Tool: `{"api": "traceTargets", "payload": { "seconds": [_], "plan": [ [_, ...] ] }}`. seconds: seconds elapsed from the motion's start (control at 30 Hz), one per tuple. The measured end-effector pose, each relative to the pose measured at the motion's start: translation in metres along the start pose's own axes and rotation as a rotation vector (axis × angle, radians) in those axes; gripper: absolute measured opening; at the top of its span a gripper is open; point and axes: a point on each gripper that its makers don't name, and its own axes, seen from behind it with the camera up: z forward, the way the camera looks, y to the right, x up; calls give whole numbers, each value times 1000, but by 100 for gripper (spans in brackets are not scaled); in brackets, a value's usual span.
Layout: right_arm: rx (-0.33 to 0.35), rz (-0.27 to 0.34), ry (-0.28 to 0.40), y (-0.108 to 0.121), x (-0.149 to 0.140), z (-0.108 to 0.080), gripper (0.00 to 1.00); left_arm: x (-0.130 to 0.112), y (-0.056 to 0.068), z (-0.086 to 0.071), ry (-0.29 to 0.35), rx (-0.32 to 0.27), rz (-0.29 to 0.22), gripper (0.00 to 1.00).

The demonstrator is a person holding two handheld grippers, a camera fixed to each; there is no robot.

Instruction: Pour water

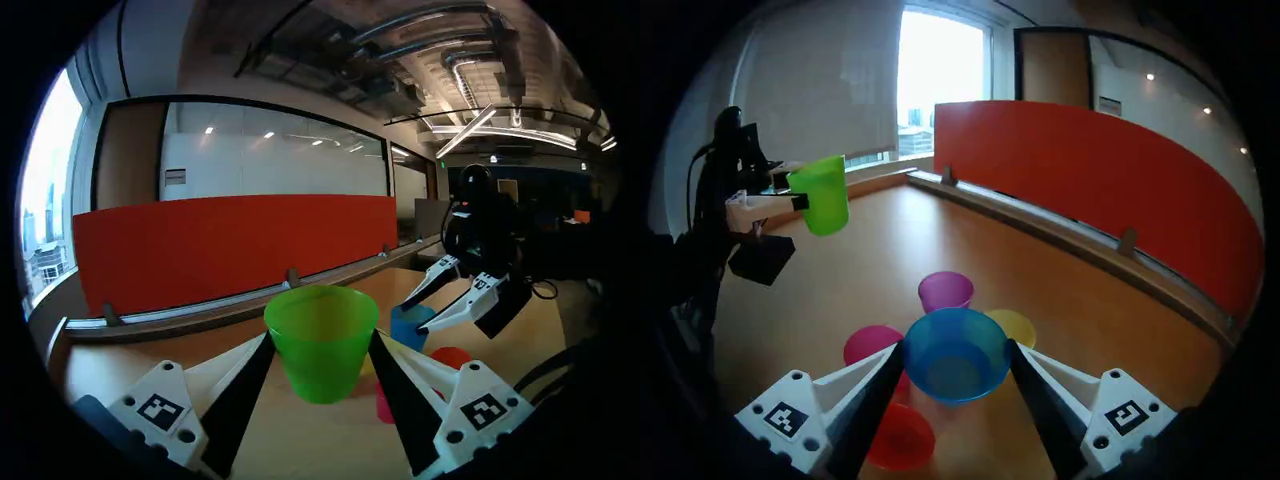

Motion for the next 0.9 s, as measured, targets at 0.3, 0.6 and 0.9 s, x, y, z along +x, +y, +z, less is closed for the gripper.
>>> {"api": "traceTargets", "payload": {
  "seconds": [0.3, 0.6, 0.9],
  "plan": [
    [-16, 15, 115, -1, 28, -10, 94, 5, 4, 1, 8, 1, -9, 83],
    [-31, 14, 211, -5, 51, -18, 94, 6, 7, 2, 8, 1, -18, 83],
    [-41, 10, 279, -7, 65, -24, 94, 3, 10, 3, -2, -6, -14, 83]
  ]
}}
